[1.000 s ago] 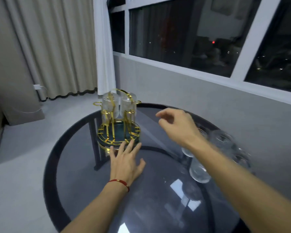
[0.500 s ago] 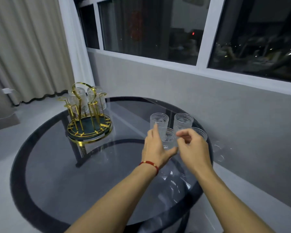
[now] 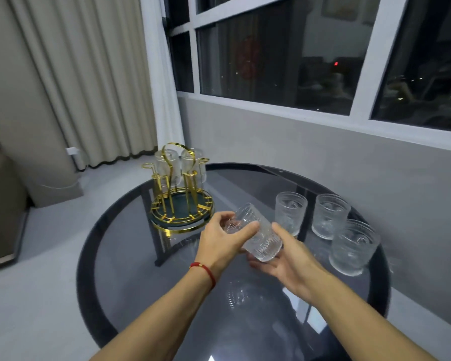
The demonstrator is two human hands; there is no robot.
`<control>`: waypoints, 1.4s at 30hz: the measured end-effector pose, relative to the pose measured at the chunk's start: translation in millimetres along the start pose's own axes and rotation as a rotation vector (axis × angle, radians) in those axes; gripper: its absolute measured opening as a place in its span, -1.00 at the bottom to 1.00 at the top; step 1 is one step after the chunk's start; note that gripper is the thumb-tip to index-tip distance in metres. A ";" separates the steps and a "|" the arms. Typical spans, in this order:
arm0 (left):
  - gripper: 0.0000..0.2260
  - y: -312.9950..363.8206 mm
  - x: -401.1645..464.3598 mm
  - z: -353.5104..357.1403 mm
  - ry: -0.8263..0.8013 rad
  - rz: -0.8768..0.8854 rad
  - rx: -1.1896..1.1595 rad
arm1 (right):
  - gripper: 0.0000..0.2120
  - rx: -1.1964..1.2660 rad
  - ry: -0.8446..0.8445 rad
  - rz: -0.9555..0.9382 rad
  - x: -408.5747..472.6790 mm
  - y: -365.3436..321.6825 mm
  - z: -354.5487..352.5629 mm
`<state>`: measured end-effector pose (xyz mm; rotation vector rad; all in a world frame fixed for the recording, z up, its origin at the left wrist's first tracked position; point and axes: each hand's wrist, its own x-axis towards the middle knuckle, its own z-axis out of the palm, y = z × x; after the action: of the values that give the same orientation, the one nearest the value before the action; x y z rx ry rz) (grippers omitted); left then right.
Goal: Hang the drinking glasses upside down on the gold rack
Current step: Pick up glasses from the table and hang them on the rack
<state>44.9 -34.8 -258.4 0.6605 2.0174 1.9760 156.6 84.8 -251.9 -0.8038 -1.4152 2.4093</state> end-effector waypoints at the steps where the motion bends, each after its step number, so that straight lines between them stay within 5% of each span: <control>1: -0.30 -2.6 3.2 -10.3 -0.014 -0.022 -0.034 | -0.64 0.055 -0.011 0.007 7.1 1.3 9.5; 4: -0.32 -10.0 14.1 -44.4 -0.051 0.016 0.046 | -0.67 0.128 0.014 0.000 23.6 1.7 24.5; 7: -0.52 -34.1 31.1 -89.3 0.114 0.201 0.607 | -0.61 0.087 0.038 -0.075 42.0 -6.4 29.4; 10: -0.47 -63.7 41.2 -116.2 0.059 0.151 0.915 | -0.52 -0.080 0.093 -0.206 64.6 -32.5 41.9; 17: -0.36 -70.9 43.8 -111.4 0.026 0.177 1.006 | -0.38 -0.605 0.361 -0.546 96.2 -112.2 103.6; 22: -0.35 -75.1 40.5 -112.7 0.015 0.247 1.035 | -0.42 -0.785 0.362 -0.675 117.2 -138.4 133.5; 42: -0.39 -78.3 42.0 -112.5 0.033 0.287 1.012 | -0.44 -1.117 0.153 -0.599 168.6 -106.3 168.0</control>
<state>-56.5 -112.4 -323.6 1.1404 3.0234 0.9180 -84.7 92.7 -153.5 -0.5679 -2.4558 0.9887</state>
